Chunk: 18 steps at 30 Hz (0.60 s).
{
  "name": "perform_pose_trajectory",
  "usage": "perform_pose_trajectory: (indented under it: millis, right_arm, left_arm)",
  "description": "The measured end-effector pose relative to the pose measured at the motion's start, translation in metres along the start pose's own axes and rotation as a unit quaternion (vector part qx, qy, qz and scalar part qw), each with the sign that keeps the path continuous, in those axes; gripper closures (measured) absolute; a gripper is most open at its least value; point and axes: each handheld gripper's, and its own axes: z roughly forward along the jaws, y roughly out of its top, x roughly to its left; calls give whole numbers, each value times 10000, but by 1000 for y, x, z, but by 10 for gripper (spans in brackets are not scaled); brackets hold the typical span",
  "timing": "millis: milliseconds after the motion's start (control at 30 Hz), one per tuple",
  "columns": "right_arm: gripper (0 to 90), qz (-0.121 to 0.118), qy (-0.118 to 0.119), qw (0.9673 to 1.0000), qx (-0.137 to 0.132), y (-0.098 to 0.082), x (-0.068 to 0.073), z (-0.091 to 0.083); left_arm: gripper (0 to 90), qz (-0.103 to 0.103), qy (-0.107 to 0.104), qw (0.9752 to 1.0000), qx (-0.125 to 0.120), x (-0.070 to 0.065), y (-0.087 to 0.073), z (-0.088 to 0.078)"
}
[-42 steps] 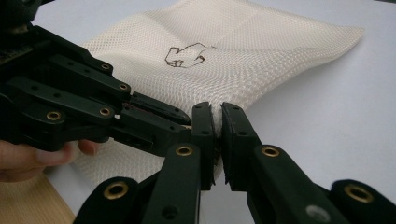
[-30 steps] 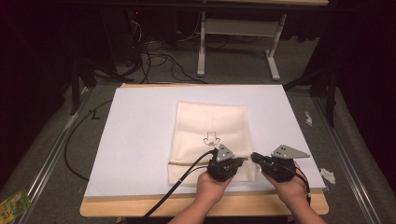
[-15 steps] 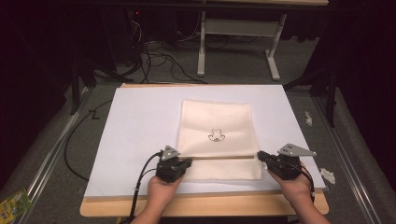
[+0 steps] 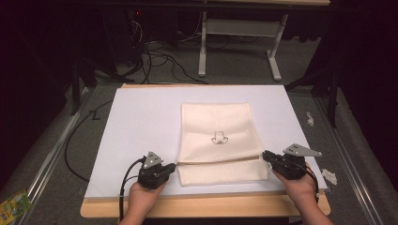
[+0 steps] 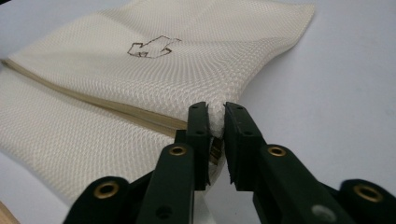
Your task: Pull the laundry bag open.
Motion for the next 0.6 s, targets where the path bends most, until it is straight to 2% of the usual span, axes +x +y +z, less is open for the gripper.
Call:
perform_pose_trajectory:
  millis: [67, 133, 233, 367, 467, 533, 600]
  right_arm:
    - [728, -36, 52, 10000, -70, 0, -1, -1]
    - [645, -100, 146, 9996, -226, 0, -2, -3]
    - [514, -88, 83, 9996, -274, -1, -6, -5]
    - [295, -140, -174, 9990, -387, -2, -16, -8]
    - [183, -88, -394, 9987, -307, -5, -26, -9]
    - [164, 60, -506, 9983, -288, -5, -34, -11]
    - [157, 77, -649, 9973, -344, -6, -42, -16]
  left_arm:
    - [730, 52, -26, 9999, -96, -1, 2, -1]
    - [627, 87, 109, 9997, -187, -1, 3, -3]
    - [535, 204, 395, 9985, -316, 4, 5, -8]
    - [416, 326, 793, 9955, -405, 19, 3, -15]
    - [317, 238, 1058, 9935, -356, 36, 1, -18]
    - [262, 183, 1217, 9918, -345, 47, 0, -24]
    - [234, 153, 1334, 9901, -419, 56, 0, -33]
